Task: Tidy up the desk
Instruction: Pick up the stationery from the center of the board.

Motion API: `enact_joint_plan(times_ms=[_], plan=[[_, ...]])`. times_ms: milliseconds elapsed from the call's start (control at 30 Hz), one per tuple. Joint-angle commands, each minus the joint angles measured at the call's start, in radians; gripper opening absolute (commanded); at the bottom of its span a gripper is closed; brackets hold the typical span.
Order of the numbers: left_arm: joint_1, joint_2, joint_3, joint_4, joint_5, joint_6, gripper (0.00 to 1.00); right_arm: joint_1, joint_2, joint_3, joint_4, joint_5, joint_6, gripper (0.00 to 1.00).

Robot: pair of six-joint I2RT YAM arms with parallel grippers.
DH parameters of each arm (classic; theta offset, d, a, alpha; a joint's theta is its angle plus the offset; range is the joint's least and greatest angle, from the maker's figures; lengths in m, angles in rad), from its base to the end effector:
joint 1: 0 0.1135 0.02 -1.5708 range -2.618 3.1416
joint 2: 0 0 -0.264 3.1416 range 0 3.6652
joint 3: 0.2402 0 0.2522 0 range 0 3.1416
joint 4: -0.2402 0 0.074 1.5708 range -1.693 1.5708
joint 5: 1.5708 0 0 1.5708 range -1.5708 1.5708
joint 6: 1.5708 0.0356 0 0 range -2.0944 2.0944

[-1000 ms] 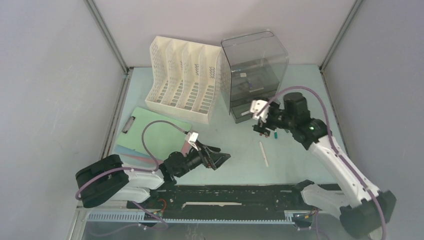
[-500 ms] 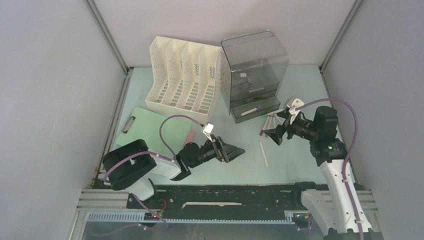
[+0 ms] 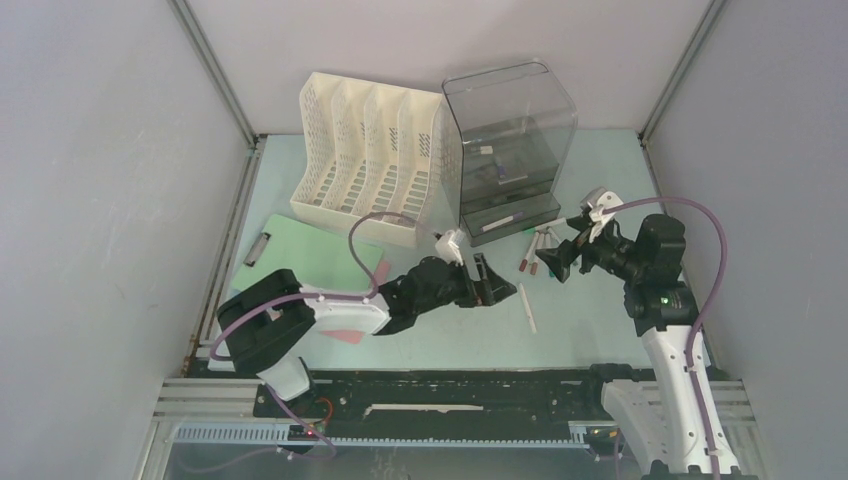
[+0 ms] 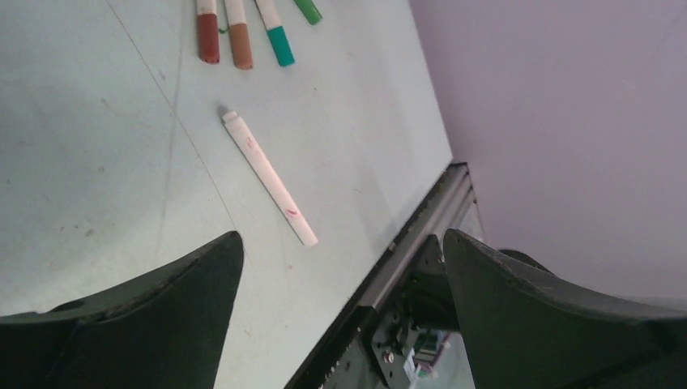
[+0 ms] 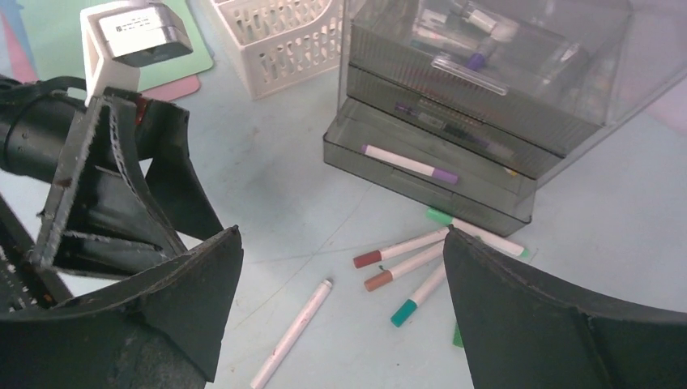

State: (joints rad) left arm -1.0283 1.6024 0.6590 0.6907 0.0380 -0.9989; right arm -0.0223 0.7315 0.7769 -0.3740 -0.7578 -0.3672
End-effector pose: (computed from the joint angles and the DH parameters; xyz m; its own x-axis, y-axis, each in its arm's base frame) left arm 0.1676 -0.2806 0.1869 -0.8055 -0.2914 -0.5161 0.3649 0.4422 -0.8193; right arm 0.1605 0.0209 0.3287 -0.0735 -0.2592 -0.9630 -0.7077 0.6939 -0.1328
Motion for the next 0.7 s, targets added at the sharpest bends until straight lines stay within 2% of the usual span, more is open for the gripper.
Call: enact_joint_plan(times_ms=[0,133,267,467,667], plan=[[-0.041,0.028,0.194,-0.412,-0.174,0.066,1.00,-0.011,-0.017,0.004,0.050,0.082,0.041,1.00],[-0.059,0.115,0.401,-0.724,-0.250,0.099,1.00,-0.016,-0.021,0.004,0.078,0.158,0.083,1.00],[-0.063,0.230,0.588,-0.942,-0.258,0.109,1.00,-0.020,-0.022,0.003,0.105,0.237,0.129,1.00],[-0.100,0.336,0.776,-1.100,-0.339,0.143,1.00,-0.026,-0.025,-0.002,0.130,0.288,0.157,1.00],[-0.124,0.436,0.923,-1.196,-0.323,0.144,1.00,-0.027,-0.032,-0.002,0.135,0.298,0.158,1.00]])
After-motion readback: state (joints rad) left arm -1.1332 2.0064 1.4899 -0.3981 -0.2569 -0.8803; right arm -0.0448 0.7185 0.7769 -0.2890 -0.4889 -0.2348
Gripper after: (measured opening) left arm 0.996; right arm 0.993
